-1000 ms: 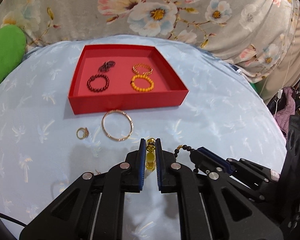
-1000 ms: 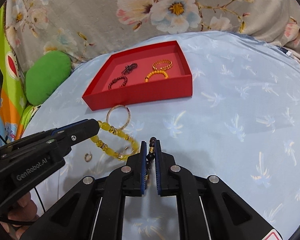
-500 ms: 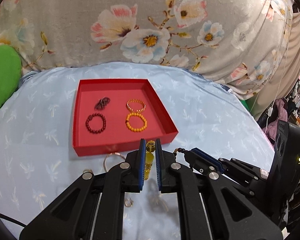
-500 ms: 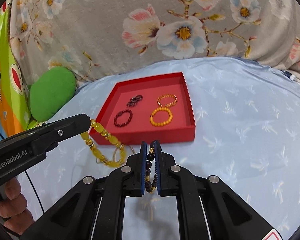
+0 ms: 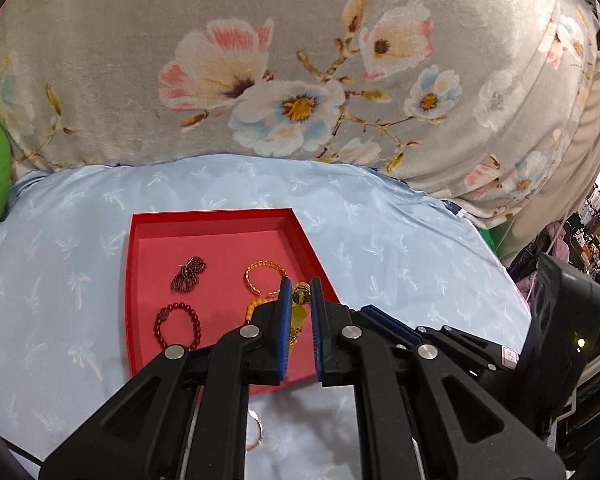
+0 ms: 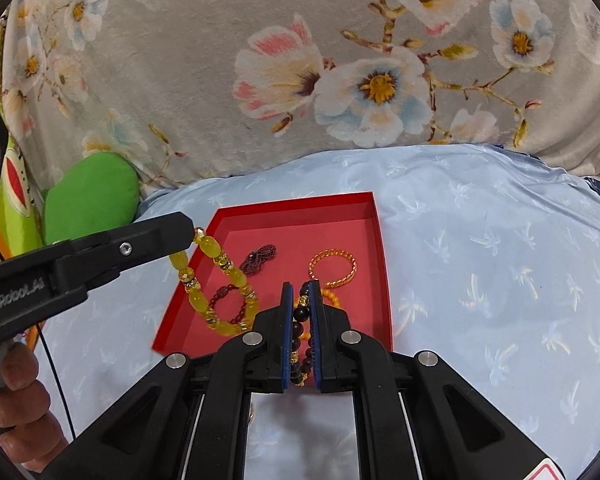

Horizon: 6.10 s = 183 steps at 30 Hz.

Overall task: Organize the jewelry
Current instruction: 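Carry the dark and yellow bead bracelets over the red box with both grippers, then open both grippers to drop the two bracelets into the red box, then withdraw both grippers from the box toward the rose-gold bangle and ring, then lower the right gripper around the rose-gold bangle, then grasp the gold red-stone ring with the left gripper while the right grasps the bangle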

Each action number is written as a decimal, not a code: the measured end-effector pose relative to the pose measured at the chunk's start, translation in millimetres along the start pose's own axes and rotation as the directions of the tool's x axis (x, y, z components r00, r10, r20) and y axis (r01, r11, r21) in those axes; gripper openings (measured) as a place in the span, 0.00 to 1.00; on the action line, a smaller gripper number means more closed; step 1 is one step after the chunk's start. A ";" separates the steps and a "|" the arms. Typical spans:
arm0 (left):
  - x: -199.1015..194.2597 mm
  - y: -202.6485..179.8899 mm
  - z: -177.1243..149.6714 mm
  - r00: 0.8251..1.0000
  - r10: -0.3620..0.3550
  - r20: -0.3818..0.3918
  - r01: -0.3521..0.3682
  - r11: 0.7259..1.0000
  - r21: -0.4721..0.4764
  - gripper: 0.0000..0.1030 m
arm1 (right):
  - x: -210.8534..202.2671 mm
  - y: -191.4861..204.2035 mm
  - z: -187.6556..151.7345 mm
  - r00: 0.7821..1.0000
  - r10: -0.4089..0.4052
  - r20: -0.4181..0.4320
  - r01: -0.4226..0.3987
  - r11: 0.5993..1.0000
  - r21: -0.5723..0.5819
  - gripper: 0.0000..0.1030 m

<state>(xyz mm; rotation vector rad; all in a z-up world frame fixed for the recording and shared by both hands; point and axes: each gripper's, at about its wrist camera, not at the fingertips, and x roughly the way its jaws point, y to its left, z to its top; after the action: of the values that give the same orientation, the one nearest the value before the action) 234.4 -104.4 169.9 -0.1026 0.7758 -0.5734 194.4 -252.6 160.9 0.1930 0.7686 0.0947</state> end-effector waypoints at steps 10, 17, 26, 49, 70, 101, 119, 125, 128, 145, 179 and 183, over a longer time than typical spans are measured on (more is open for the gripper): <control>75.9 57.1 -12.9 0.989 0.059 -0.134 -0.069 0.995 -0.071 0.09 | 58.3 -1.3 5.4 0.998 0.014 -0.064 -0.014 1.000 0.003 0.08; 98.0 81.3 -18.5 0.981 0.099 -0.169 -0.114 0.990 -0.082 0.09 | 91.6 20.1 12.5 0.996 0.048 -0.076 -0.049 0.999 -0.020 0.08; 94.6 105.4 -23.6 0.970 0.197 -0.143 -0.213 0.972 -0.102 0.21 | 131.9 29.4 18.6 0.993 0.050 -0.107 -0.053 0.998 -0.026 0.08; 40.9 77.9 -60.0 0.971 0.213 -0.109 -0.225 0.968 -0.112 0.41 | 56.0 25.4 -26.5 0.998 0.017 -0.059 -0.015 1.000 0.020 0.44; -25.0 44.8 -148.3 0.967 0.203 -0.151 -0.220 0.970 -0.100 0.41 | -20.4 41.6 -112.9 0.994 0.013 -0.108 -0.011 1.000 0.028 0.44; -42.8 88.4 -209.0 0.938 0.265 -0.225 -0.301 0.942 -0.148 0.48 | 41.4 66.3 -145.3 0.979 0.007 -0.203 -0.017 0.999 -0.045 0.54; -39.2 115.6 -189.8 0.938 0.274 -0.211 -0.315 0.929 -0.194 0.48 | 72.9 93.8 -131.4 0.983 -0.063 -0.171 0.037 0.988 -0.152 0.52; -36.8 112.8 -187.0 0.942 0.267 -0.205 -0.305 0.934 -0.187 0.48 | 64.7 88.2 -134.6 0.983 -0.057 -0.172 0.034 0.991 -0.133 0.51; -32.0 106.3 -184.3 0.945 0.258 -0.202 -0.293 0.940 -0.175 0.48 | 55.1 79.4 -138.2 0.984 -0.052 -0.172 0.035 0.994 -0.100 0.51; 15.8 91.0 -163.7 0.942 0.279 -0.184 -0.302 0.947 -0.108 0.39 | 31.5 40.4 -135.8 0.986 -0.043 -0.161 0.043 0.999 -0.004 0.51; -37.0 59.8 -175.1 0.965 0.219 -0.142 -0.234 0.967 -0.101 0.02 | -27.3 38.3 -152.5 0.993 -0.003 -0.115 0.004 1.000 0.015 0.51; -49.5 51.4 -172.4 0.969 0.214 -0.123 -0.226 0.970 -0.093 0.02 | -36.9 40.4 -148.9 0.995 0.000 -0.095 0.001 1.000 0.008 0.51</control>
<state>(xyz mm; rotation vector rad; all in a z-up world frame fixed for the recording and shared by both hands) 110.9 -14.7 62.5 -0.0808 0.9145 -0.3283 63.5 -198.2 89.8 0.1974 0.8640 0.1012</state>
